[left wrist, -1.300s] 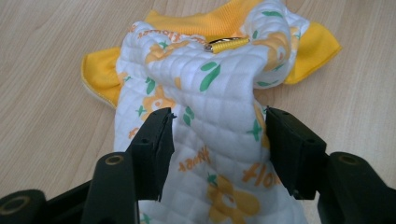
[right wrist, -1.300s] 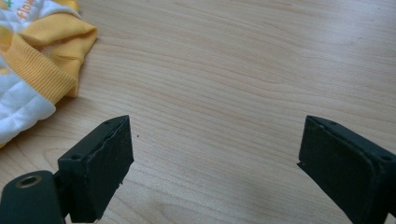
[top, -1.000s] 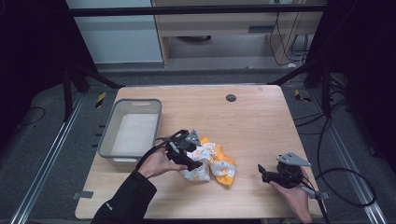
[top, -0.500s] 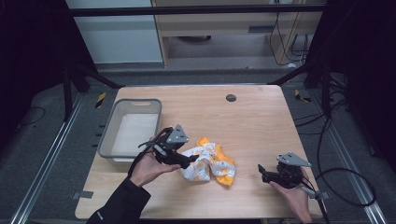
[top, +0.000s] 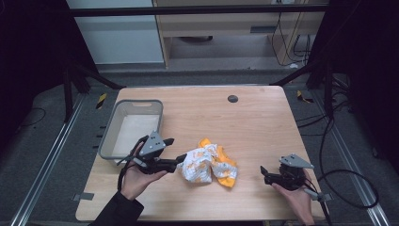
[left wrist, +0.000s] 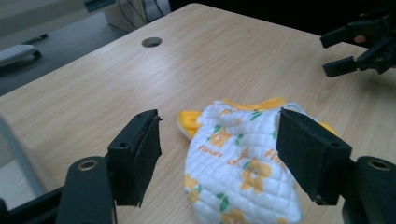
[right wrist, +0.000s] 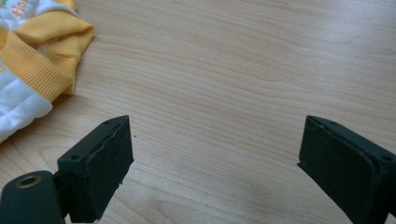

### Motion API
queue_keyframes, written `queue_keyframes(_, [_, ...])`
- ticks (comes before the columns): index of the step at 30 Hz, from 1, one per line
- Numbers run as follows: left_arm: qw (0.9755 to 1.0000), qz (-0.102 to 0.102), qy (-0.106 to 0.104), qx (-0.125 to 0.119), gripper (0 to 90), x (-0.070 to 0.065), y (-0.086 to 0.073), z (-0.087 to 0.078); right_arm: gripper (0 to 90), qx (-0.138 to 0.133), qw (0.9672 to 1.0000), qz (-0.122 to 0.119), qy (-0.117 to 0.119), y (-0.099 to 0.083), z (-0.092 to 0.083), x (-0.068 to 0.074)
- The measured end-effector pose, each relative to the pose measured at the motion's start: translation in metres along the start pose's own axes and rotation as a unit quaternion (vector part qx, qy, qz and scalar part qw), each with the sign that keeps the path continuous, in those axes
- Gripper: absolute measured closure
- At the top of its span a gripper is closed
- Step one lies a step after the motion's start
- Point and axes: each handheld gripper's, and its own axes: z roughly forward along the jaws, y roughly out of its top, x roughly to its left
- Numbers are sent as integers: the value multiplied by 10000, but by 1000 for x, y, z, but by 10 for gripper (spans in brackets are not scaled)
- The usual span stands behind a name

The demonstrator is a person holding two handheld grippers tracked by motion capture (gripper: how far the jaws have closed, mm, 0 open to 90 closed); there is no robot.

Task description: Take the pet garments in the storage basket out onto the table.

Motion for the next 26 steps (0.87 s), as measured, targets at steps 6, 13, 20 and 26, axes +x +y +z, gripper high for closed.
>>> queue_keyframes(6, [9989,-342,256,-206,340,12,-20,-16,97,5,10000,-9,1,-1,0,0])
queue_keyframes(13, [9959,-617,564,-331,362,20,-45,-32,96,14,10000,18,-6,-1,0,0])
queue_keyframes(20, [9916,-764,950,-441,378,25,-61,-51,92,3,10000,-2,-14,-2,-1,-1])
queue_keyframes(26, [9901,-925,1013,-303,366,26,-79,-60,92,-3,10000,-23,-6,-3,0,-1])
